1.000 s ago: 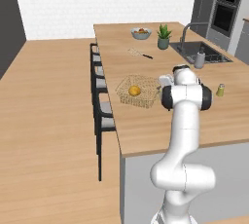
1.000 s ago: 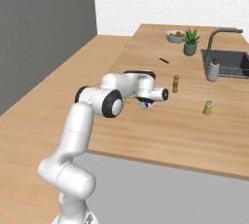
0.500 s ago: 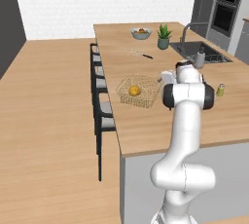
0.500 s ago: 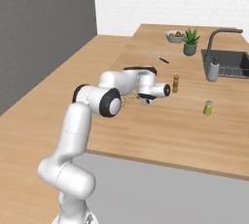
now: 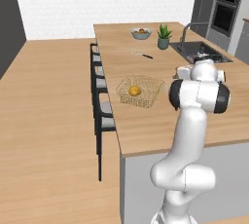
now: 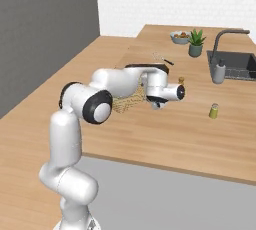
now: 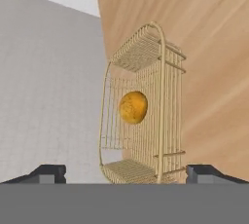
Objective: Open the cabinet, pick up the bread from the cabinet and place it in the basket. Then move the basket to the dining counter.
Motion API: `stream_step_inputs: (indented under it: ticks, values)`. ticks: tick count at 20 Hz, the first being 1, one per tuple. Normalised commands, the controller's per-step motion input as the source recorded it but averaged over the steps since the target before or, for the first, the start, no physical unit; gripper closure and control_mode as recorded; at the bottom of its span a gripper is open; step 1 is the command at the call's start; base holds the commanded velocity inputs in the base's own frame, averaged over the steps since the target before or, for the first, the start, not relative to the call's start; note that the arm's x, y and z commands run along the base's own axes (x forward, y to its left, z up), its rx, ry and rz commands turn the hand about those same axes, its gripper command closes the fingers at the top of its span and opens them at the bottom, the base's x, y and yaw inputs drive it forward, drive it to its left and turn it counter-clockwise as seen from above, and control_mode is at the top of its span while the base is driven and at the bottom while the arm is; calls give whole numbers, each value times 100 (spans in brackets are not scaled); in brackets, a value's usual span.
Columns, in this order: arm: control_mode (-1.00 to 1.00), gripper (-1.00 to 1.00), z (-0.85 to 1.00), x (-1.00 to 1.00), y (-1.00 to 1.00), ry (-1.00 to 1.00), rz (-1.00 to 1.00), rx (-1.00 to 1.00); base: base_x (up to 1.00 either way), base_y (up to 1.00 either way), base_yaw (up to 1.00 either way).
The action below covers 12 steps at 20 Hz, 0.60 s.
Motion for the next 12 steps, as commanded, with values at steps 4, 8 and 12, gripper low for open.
stream_step_inputs:
  ticks: [4,8,12]
  values:
    - [-100,-100,74,-100,10,12,-14,-9,0,0,0]
    - [-100,-100,60,-100,76,12,-1,-21,0,0,0]
    - [-100,-100,53,-94,100,7,16,-21,0,0,0]
